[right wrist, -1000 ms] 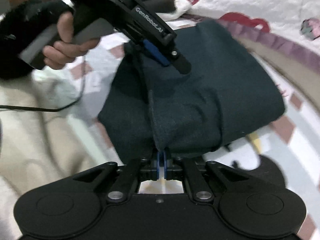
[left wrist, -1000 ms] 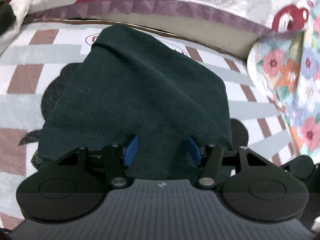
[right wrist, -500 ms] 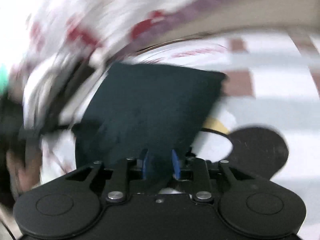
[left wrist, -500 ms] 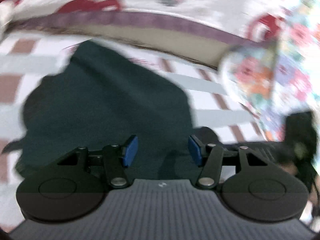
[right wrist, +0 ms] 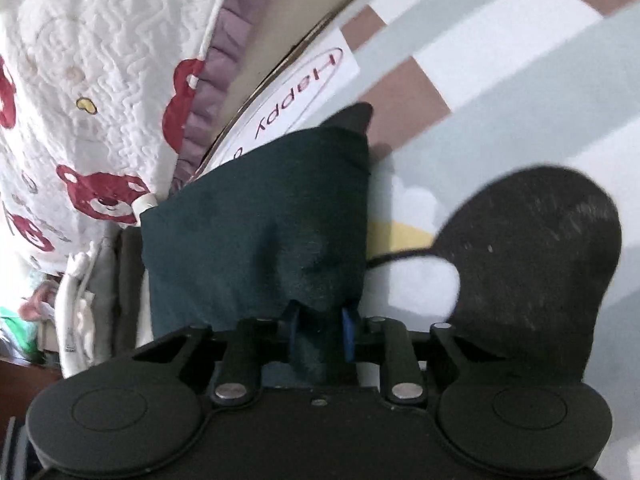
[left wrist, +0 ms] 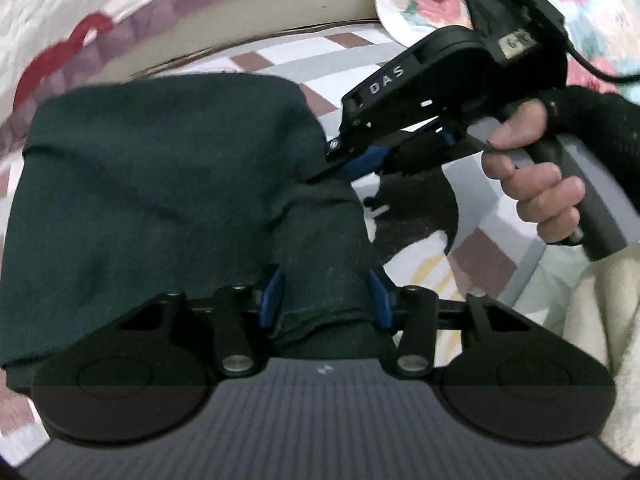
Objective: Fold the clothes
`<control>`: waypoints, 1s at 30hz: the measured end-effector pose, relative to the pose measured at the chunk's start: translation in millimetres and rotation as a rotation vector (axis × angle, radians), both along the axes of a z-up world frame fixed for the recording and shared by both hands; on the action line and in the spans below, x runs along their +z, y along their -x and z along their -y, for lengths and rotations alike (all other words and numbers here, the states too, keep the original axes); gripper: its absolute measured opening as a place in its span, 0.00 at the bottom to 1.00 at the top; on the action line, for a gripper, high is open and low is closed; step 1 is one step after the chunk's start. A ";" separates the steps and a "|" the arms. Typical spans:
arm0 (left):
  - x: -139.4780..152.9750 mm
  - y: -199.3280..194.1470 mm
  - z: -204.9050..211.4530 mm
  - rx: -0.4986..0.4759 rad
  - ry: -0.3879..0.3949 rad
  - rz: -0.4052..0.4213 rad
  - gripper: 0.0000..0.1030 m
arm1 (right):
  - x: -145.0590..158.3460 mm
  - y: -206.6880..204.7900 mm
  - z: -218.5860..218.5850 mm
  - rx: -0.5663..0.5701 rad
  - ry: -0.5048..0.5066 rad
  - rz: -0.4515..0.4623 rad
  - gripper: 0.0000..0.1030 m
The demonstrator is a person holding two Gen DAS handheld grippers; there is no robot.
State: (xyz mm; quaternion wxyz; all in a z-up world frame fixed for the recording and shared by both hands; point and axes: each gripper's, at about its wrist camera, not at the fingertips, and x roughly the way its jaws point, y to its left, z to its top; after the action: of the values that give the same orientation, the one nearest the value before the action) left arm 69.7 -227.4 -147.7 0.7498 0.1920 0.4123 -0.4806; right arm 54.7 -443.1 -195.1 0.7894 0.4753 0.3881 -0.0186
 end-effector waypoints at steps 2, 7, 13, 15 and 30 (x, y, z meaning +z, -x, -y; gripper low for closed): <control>1.7 2.1 -1.9 -0.003 -0.009 0.004 0.44 | 0.3 1.0 11.1 -0.019 0.006 0.016 0.23; 4.8 8.2 -6.1 -0.030 -0.031 0.019 0.44 | 24.2 -3.2 45.5 -0.119 0.111 0.128 0.02; 21.4 -15.5 -32.0 0.057 0.060 -0.177 0.43 | 84.8 -31.0 44.9 0.106 0.418 0.123 0.10; 33.4 -33.3 -54.9 0.137 0.155 -0.273 0.44 | 88.3 -35.3 27.0 0.182 0.457 0.131 0.26; 19.1 -0.2 -10.4 -0.030 0.132 -0.045 0.54 | 12.0 45.8 -4.8 0.093 -0.033 0.013 0.30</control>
State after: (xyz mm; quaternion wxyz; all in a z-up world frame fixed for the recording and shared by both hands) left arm 69.9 -217.0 -128.6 0.7440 0.1374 0.3934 -0.5224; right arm 8.9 -438.3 -183.1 0.7839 0.4699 0.4049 0.0278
